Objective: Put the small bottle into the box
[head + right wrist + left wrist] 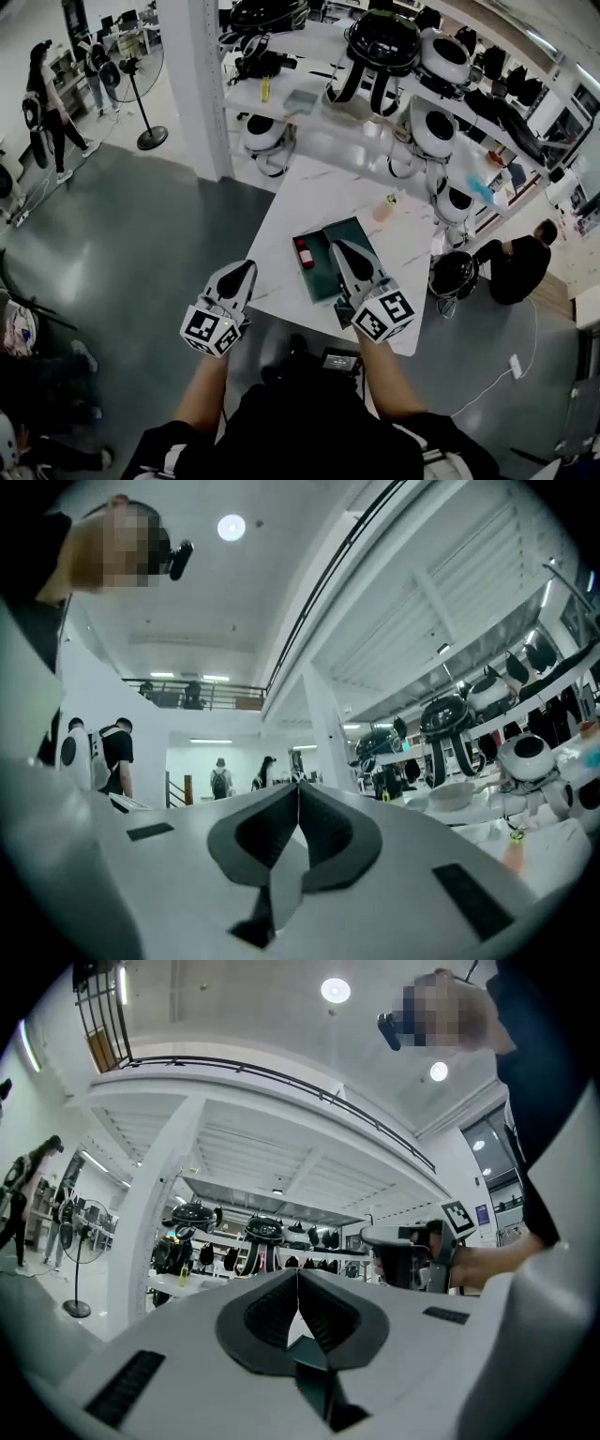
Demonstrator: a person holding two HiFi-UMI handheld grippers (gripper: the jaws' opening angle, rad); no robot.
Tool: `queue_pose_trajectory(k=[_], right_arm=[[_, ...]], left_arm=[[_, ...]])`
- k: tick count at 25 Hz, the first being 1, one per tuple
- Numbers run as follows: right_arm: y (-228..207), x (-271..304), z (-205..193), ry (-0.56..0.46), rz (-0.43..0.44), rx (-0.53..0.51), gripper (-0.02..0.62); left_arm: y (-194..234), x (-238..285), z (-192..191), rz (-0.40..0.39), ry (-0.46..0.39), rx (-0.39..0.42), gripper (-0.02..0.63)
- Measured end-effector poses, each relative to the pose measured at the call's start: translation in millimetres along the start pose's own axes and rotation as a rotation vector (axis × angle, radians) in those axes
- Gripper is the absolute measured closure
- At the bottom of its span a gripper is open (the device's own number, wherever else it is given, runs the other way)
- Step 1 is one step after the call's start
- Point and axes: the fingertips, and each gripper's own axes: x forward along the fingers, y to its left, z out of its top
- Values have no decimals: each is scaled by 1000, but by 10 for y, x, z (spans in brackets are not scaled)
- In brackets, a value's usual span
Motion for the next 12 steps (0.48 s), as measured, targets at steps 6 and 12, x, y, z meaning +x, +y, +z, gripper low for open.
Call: queue_pose_trajectory(k=[6,12], right_arm=[[290,-555,304,-167,-23,-112,563],[381,-1233,148,-163,-101,-186,563]], left_arm=[[-257,-280,241,-23,-52,35,589],[-717,-673,199,-1,-50,48,589]])
